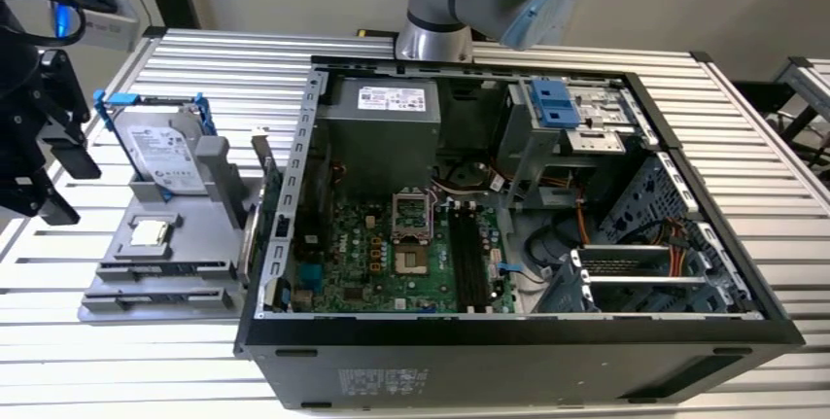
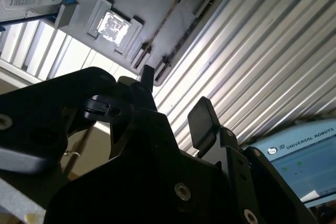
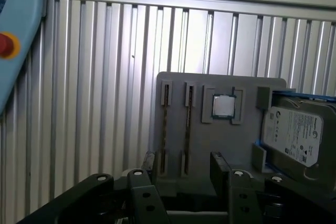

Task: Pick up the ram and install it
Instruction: 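Pick up the ram and move it above insertion slot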

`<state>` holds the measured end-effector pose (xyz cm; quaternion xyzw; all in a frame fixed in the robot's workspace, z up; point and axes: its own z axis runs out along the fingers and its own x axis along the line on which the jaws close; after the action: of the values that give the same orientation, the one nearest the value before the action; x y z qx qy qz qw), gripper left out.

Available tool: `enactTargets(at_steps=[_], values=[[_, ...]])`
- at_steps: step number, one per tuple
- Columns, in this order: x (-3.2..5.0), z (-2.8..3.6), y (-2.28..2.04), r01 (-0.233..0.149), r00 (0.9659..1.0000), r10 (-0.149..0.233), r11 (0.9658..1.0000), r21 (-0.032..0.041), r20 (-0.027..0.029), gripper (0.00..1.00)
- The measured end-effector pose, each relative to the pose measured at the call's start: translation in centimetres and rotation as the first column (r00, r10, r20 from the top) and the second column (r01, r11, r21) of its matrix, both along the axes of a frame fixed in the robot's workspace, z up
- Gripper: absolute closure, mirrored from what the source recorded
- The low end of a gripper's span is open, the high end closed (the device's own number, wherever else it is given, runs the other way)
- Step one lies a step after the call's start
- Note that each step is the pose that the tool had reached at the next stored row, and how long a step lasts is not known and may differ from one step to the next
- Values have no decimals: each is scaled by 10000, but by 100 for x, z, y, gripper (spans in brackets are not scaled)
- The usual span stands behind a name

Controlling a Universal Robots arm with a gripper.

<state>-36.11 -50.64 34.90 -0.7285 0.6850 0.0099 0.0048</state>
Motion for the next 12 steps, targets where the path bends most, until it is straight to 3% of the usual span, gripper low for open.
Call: enactTargets(at_steps=[12], values=[[-6, -100, 0, 0, 10000, 0, 10000, 0, 0, 0]])
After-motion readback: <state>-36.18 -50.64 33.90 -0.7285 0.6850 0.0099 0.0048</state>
